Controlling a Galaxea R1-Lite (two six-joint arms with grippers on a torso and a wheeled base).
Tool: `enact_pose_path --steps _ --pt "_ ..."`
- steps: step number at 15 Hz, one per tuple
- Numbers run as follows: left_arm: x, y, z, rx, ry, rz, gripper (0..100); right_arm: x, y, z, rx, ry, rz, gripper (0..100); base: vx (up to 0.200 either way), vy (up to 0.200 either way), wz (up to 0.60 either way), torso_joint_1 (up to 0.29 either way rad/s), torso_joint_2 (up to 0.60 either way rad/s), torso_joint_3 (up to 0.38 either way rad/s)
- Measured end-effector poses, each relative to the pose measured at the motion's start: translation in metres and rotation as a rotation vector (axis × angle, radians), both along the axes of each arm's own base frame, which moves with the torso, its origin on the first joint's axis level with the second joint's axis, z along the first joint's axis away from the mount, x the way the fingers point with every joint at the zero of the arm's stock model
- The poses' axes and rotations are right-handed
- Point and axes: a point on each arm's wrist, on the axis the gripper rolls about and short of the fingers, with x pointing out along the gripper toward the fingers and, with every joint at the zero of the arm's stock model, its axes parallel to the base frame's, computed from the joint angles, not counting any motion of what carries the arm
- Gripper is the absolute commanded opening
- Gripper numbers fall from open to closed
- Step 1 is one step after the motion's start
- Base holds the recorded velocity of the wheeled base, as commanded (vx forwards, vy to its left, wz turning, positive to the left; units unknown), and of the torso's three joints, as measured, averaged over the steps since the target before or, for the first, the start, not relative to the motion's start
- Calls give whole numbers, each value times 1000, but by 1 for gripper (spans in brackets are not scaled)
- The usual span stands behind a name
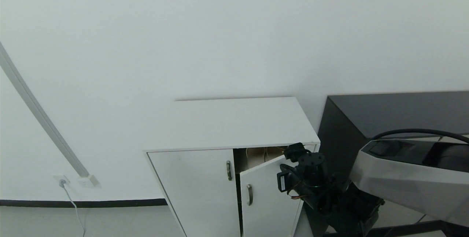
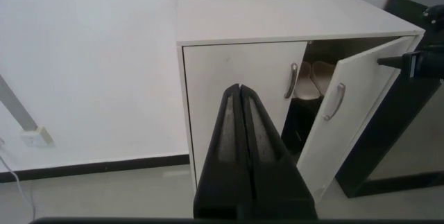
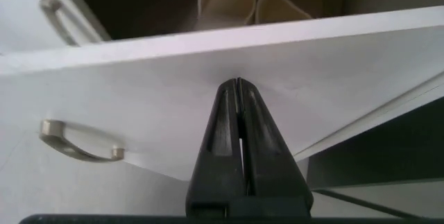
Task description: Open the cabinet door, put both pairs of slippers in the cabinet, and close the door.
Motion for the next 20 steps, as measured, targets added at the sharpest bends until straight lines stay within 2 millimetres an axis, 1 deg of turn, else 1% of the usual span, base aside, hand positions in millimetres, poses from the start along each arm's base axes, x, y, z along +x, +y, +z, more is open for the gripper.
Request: enact_pose_path --steps 3,9,12,20 --pt "0 0 0 0 0 0 0 10 1 -6 4 -7 -12 0 0 0 0 0 0 0" --pt "0 0 0 0 0 0 0 28 11 -12 22 -37 -19 0 0 0 0 0 0 0" --pt "0 0 0 0 0 0 0 37 9 -15 24 -42 -33 0 0 0 0 0 0 0" --pt "0 0 0 0 0 0 0 47 8 -14 35 -57 -44 0 0 0 0 0 0 0"
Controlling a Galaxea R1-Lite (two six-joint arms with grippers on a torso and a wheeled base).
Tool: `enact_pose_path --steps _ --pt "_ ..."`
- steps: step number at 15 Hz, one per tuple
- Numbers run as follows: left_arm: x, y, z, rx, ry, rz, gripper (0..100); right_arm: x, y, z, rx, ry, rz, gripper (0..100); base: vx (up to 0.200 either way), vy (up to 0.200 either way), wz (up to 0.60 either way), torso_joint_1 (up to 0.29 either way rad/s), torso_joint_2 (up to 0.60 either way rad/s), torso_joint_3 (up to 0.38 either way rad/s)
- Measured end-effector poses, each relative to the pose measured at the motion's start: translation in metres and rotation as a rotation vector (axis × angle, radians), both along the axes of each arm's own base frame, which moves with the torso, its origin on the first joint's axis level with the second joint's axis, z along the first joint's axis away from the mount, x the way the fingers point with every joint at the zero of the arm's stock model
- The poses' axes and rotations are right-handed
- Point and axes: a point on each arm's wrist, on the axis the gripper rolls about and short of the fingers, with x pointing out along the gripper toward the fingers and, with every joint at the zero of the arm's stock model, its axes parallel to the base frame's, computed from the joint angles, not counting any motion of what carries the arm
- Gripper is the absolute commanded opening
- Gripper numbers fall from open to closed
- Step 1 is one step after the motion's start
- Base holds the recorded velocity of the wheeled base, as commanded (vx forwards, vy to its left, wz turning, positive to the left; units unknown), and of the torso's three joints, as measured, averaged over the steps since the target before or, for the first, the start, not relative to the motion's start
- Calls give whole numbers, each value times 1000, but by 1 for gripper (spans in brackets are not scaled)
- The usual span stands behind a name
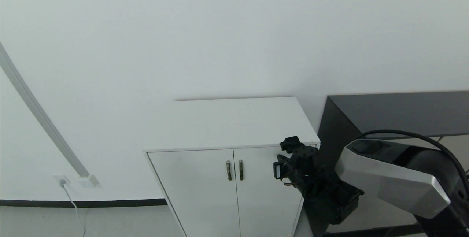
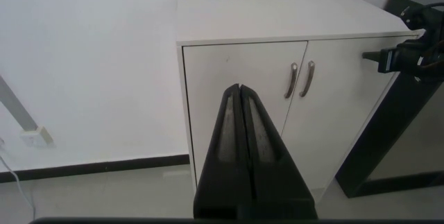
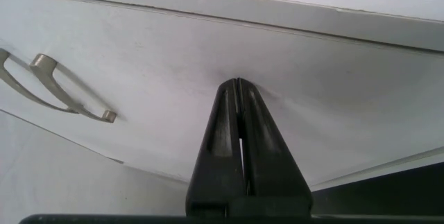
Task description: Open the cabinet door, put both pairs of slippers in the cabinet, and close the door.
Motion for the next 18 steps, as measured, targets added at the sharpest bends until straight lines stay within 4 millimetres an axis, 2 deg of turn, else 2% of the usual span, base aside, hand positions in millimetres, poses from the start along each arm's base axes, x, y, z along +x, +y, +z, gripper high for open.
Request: enact_pose_path --steps 8,12,18 --pt "0 0 0 0 0 -1 0 0 -1 1 4 -5 -1 0 0 0 0 0 0 0" --pt "0 0 0 1 0 -3 0 -13 -5 10 2 -2 7 0 0 0 0 0 0 0" --pt "0 0 0 1 0 -3 0 -40 -27 26 4 -8 -6 0 0 0 0 0 0 0"
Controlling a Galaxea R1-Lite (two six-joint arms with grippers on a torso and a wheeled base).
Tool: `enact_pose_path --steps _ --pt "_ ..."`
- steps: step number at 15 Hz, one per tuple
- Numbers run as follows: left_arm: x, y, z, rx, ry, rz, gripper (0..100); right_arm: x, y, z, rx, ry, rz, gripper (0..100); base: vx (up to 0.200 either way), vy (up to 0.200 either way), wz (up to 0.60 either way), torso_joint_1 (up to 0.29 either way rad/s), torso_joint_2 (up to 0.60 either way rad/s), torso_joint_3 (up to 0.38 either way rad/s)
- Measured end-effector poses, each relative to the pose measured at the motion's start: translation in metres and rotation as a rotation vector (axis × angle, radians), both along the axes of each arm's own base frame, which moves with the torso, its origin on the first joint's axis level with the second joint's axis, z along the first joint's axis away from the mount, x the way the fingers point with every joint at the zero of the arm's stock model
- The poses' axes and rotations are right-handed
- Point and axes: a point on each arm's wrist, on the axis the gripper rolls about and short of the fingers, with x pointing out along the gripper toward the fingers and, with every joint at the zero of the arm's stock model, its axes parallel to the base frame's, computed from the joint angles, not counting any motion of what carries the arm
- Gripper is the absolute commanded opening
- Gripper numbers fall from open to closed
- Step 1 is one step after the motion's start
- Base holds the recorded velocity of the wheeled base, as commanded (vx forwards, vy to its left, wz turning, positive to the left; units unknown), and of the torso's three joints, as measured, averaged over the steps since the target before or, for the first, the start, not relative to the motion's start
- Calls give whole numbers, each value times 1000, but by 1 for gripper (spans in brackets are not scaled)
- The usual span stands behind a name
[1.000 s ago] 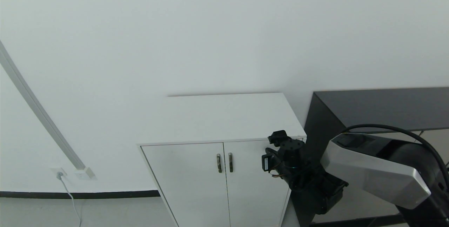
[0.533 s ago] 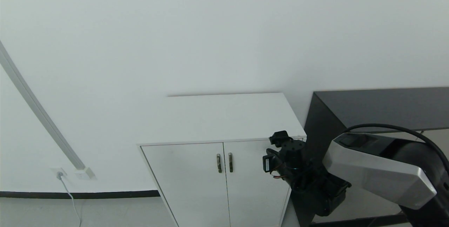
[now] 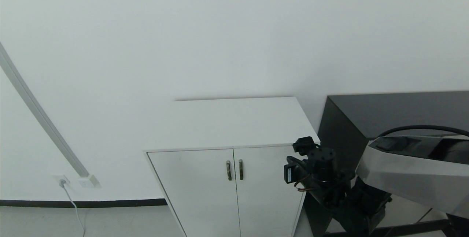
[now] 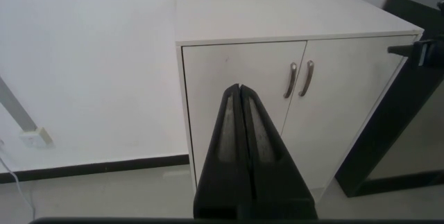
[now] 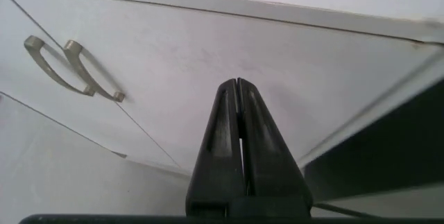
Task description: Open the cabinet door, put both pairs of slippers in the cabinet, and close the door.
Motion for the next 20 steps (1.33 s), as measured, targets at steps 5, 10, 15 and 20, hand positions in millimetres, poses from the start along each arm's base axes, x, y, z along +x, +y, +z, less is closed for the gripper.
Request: enact_pose_path --steps 5,10,15,20 --pt "0 0 0 0 0 1 0 -21 -45 23 -4 -1 -75 0 0 0 0 0 0 0" --pt "0 0 0 1 0 0 0 -46 -101 47 -20 -8 -186 0 0 0 0 0 0 0" --pt "0 0 0 0 1 1 0 -82 -144 68 -55 -20 -240 0 0 0 0 0 0 0" --pt "0 0 0 -1 1 2 0 -124 -174 81 -89 -42 -274 0 0 0 0 0 0 0"
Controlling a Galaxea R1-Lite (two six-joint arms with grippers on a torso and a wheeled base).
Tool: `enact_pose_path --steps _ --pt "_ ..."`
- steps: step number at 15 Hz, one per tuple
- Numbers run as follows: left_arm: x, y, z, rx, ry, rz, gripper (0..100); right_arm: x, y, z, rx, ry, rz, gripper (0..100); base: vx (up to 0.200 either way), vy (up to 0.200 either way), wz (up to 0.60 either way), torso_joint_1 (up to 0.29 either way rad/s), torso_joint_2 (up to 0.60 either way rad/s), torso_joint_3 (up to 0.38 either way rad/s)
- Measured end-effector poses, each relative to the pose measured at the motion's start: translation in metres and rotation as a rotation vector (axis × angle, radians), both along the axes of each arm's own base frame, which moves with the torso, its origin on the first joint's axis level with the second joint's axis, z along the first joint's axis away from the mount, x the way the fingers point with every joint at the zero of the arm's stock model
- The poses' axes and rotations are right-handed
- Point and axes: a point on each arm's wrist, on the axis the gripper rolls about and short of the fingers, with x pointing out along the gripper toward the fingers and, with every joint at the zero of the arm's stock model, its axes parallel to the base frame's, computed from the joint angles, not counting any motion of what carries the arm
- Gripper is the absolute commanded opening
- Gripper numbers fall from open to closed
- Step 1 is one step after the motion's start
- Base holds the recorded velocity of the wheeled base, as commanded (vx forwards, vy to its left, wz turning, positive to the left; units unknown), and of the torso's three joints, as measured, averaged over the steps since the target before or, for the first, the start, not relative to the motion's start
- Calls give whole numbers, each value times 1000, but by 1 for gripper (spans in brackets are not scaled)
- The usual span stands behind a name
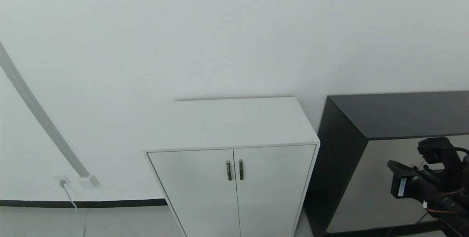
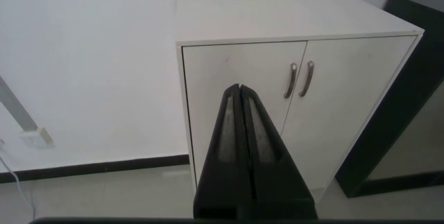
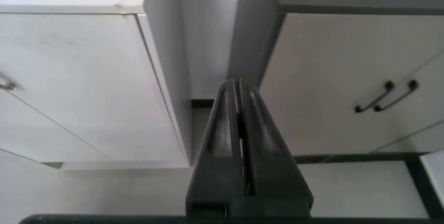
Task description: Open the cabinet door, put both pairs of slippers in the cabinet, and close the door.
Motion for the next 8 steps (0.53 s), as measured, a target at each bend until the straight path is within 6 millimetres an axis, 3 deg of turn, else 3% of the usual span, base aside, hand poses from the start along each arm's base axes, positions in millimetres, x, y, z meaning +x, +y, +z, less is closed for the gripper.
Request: enact_pose_path --steps 4,8 --pt "0 0 0 0 0 1 0 -27 -11 4 -33 -8 -11 0 0 0 0 0 0 0" --pt "0 0 0 -1 0 1 0 -56 -17 4 -46 92 6 0 0 0 0 0 0 0"
